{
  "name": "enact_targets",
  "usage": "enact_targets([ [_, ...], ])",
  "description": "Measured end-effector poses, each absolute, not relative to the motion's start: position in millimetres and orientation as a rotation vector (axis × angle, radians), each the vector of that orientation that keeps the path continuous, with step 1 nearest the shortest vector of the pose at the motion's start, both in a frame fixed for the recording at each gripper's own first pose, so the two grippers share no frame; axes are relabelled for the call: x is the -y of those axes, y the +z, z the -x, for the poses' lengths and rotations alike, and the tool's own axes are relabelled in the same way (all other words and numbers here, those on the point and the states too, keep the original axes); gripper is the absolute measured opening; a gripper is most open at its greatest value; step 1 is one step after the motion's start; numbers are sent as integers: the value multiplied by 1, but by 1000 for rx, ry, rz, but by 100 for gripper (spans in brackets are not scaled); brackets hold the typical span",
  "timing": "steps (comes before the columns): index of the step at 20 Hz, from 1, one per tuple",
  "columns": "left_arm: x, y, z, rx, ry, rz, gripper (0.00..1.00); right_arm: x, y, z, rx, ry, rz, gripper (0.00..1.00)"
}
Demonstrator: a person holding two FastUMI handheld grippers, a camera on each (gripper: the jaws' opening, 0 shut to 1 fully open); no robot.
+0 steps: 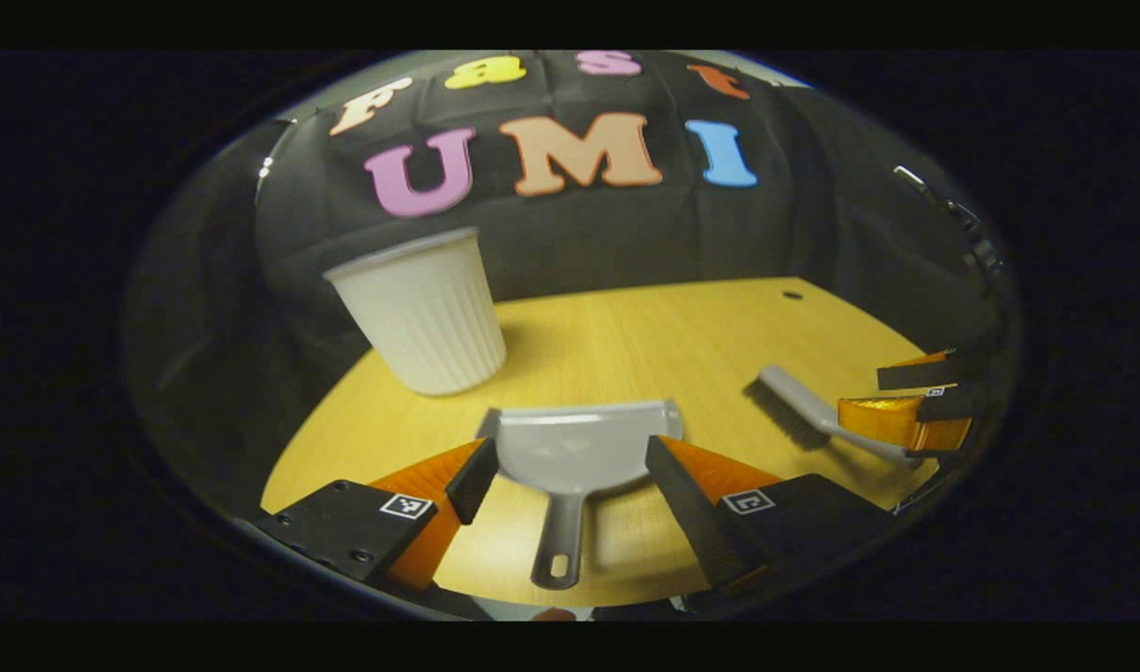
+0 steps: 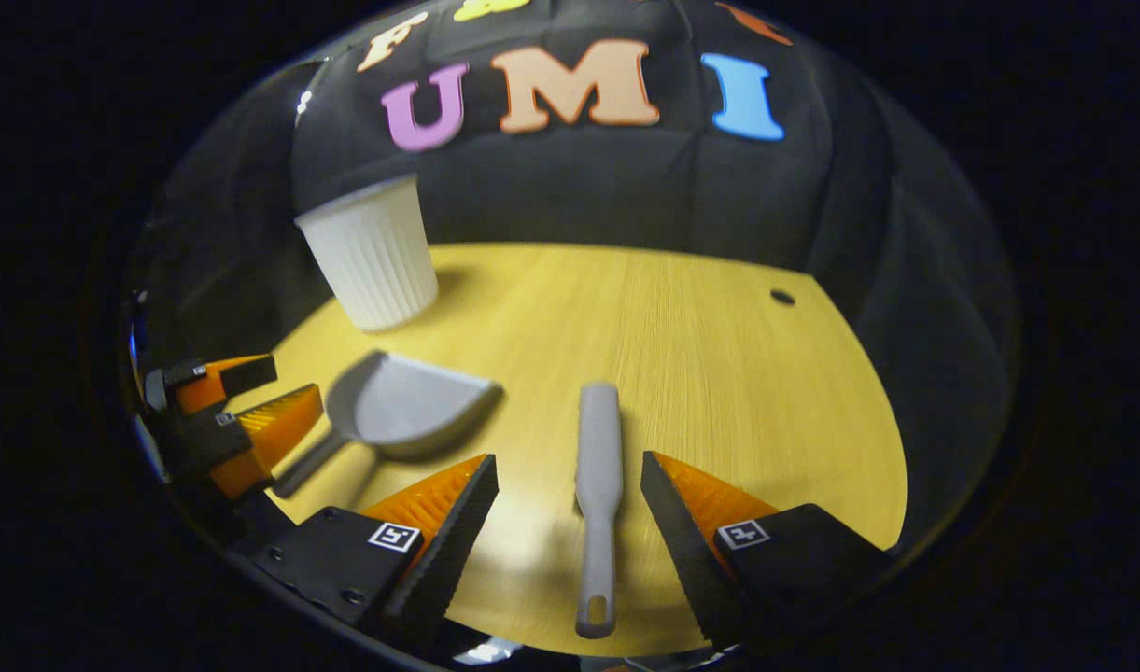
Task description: Pick up the small broom and dustpan from the desktop, sweep the trash into the dustpan with the broom, and then empty the trash into the garbage bin.
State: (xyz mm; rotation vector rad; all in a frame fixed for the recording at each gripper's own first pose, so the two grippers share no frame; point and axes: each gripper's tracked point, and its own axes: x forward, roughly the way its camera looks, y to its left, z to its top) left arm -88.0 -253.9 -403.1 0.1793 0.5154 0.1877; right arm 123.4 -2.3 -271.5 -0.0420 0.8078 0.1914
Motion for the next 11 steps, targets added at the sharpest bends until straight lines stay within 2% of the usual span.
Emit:
enact_targets([
  [2,265,-344,82,-386,202,-191,95,6,-210,-130,-631,222,31,99],
  [5,285,-277,73,-251,224,-212,95,13,-150,-126,-448,257,39,99],
  [6,290,-260,70,-215,228,-220,100,14,-134,-120,-411,269,38,98],
  [7,298,-247,69,-180,224,-223,95,17,-125,-114,-393,274,32,98],
  [11,327,-215,74,-96,147,-211,94,20,-107,-111,-329,244,-1,98],
])
